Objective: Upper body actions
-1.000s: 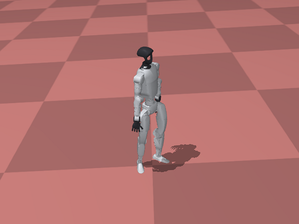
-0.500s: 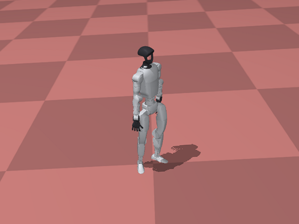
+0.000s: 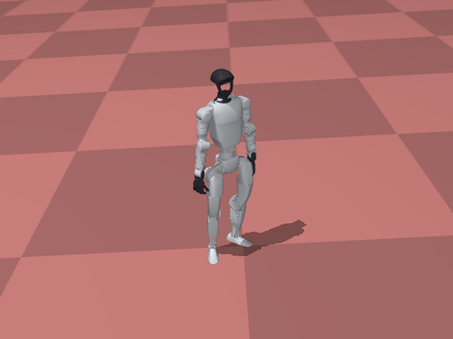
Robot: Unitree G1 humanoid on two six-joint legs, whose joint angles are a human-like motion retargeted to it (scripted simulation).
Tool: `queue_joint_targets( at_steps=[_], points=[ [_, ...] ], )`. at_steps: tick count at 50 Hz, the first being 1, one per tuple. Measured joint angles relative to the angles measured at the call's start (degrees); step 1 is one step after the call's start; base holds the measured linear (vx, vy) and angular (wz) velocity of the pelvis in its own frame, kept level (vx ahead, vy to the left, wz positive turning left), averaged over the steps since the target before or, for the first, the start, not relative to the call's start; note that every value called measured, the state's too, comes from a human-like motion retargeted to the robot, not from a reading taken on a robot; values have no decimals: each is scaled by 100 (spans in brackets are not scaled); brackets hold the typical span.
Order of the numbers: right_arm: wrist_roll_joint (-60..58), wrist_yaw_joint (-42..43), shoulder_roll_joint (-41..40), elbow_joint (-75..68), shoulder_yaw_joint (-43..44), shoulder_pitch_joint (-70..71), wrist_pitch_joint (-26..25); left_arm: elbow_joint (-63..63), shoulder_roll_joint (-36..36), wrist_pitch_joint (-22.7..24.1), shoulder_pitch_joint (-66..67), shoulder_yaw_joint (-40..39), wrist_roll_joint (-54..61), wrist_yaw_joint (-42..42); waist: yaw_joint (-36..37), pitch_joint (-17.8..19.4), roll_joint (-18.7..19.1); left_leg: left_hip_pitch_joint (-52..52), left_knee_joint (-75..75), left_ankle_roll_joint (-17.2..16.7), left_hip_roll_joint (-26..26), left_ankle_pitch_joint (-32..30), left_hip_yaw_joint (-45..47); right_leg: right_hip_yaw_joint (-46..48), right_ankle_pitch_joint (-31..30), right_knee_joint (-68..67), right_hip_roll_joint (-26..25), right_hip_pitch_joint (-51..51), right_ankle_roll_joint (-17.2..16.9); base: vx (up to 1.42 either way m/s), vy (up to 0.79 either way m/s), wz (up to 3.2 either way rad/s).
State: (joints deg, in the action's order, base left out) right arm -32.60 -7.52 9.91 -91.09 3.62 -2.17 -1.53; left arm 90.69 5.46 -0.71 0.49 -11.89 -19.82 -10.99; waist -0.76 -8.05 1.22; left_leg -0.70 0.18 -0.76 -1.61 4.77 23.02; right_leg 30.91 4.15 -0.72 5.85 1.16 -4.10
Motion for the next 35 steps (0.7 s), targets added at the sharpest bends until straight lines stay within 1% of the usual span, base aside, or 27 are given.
queue_joint_targets(
  at_steps=[12, 21, 28, 35],
  points=[
    [9, -7, -26, -15, -53, 3, -1, 180, 13, -44, 160, -24, -91, 6, -87, 52, 4, -81, -32, -14, -42, 21, 181, -149, -30, -33, -33, -54, 10, -4, -3, -8],
    [41, 5, 0, -4, -35, -51, -5, 158, 46, -74, 216, -126, -127, 2, 38, 57, -8, -37, -14, 5, -9, -8, 96, -69, -20, -9, -2, -2, -6, 1, 1, 2],
    [60, 34, 20, -19, -13, -109, -11, 46, 2, -66, 173, -201, -99, -33, 249, 42, -20, 125, 59, 32, 65, -77, -174, 158, 24, 37, 83, 106, -53, 8, 11, 35],
    [68, 104, 101, -155, -40, -182, -38, -153, -61, -18, 55, -210, -110, -95, 622, 84, -64, 407, 183, 24, 225, -246, -742, 658, 151, 67, 247, 331, -133, 8, 19, 75]
  ],
)
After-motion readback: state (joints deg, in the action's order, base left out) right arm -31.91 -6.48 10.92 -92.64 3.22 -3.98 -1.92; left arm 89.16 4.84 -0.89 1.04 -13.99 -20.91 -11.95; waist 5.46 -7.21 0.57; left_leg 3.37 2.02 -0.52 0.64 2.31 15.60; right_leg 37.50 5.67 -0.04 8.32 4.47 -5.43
